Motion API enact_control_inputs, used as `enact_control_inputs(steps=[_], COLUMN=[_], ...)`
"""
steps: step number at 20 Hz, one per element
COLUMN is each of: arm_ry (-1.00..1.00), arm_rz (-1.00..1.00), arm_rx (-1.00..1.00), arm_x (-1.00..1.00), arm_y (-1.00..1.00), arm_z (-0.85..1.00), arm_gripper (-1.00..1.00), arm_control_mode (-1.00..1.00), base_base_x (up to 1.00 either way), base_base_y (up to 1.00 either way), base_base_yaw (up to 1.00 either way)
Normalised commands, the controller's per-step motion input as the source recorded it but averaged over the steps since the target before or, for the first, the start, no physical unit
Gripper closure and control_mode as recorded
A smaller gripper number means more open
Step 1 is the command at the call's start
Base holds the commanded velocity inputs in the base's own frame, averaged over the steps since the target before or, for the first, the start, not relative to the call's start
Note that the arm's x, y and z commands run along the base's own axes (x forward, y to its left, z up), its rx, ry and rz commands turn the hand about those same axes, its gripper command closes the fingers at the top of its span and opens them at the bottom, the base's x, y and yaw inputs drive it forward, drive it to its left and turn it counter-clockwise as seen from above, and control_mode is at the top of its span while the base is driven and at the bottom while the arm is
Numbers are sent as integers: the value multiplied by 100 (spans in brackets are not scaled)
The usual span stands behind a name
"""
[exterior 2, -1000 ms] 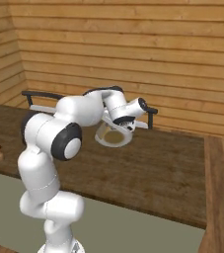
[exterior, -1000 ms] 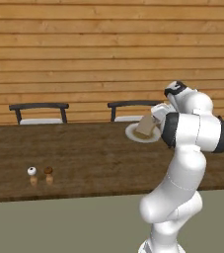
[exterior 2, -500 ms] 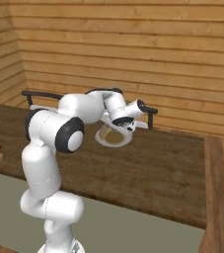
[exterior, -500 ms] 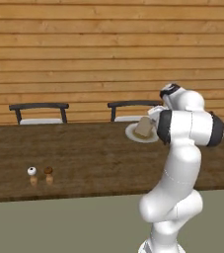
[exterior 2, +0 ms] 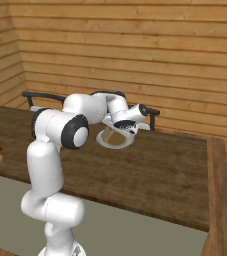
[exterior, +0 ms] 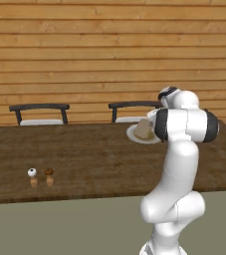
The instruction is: Start the toaster. Once the lever pops up, take the bread to the plate on the dining counter.
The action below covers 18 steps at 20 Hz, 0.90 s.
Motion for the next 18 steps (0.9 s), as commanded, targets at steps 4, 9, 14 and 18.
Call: enact_control_inputs(steps=[4,9,14,18], arm_ry=[-2,-3,-1,0], arm_rz=[0,0,0,0], arm_rx=[0,0,0,-2], arm_x=[14,21,20,4], arm_y=[0,0,0,0], arm_z=[-24,-7,-3,-14], arm_gripper=[100,100,100,100], arm_control_mode=[-100,-100,-100,-100], base_base_x=[0,0,0,0], base_base_y=[0,0,0,0], base_base_yaw=[0,0,0,0])
